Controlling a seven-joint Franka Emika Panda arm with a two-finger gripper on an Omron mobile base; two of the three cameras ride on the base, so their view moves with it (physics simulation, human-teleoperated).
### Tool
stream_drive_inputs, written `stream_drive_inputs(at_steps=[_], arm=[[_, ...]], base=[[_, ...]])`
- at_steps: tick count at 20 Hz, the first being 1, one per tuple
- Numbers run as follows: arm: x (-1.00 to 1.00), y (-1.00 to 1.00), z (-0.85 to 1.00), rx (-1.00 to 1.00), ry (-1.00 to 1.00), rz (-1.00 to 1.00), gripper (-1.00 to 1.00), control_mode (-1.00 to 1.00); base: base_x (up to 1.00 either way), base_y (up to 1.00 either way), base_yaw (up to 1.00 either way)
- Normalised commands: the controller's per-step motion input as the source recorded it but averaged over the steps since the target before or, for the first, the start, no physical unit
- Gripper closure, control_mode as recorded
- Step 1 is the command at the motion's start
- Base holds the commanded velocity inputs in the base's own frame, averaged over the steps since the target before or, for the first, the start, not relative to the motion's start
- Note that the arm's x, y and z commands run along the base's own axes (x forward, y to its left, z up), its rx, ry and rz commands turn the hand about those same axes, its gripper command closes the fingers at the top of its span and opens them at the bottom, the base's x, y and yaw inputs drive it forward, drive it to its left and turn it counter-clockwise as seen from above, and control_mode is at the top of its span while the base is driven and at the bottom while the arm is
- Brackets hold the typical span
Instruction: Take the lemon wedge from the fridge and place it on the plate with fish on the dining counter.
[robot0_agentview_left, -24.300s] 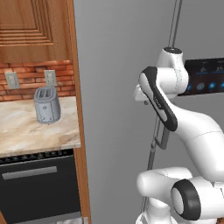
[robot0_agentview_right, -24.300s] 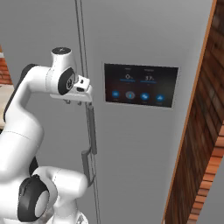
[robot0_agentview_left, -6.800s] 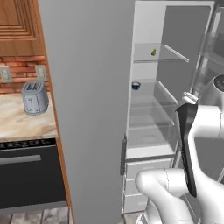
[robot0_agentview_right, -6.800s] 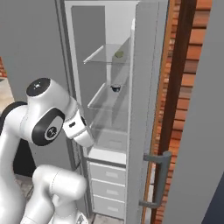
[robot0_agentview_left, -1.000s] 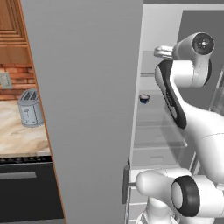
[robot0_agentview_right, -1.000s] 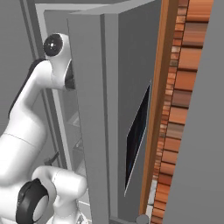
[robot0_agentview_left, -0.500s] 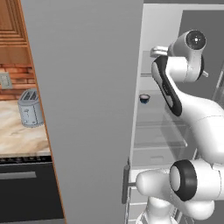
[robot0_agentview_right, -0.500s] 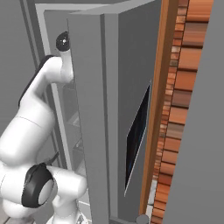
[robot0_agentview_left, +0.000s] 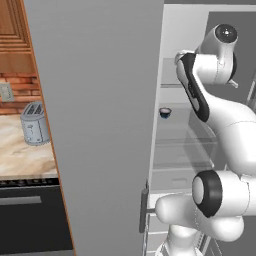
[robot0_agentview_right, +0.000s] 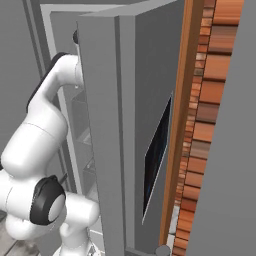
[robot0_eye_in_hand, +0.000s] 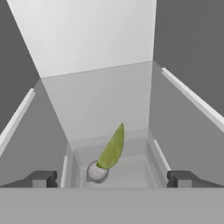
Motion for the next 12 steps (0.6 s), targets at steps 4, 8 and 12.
stream_drive_inputs(at_steps=[4,8,12], arm=[[0.04,0.00,-0.08,0.00,0.00,0.00,-1.00,-1.00],[0.20,0.00,-0.11,0.00,0.00,0.00,-1.00,-1.00],[0.17,0.00,-0.12,0.00,0.00,0.00,-1.00,-1.00]], base=[[0.00,0.00,0.00],[0.00,0.00,0.00],[0.00,0.00,0.00]])
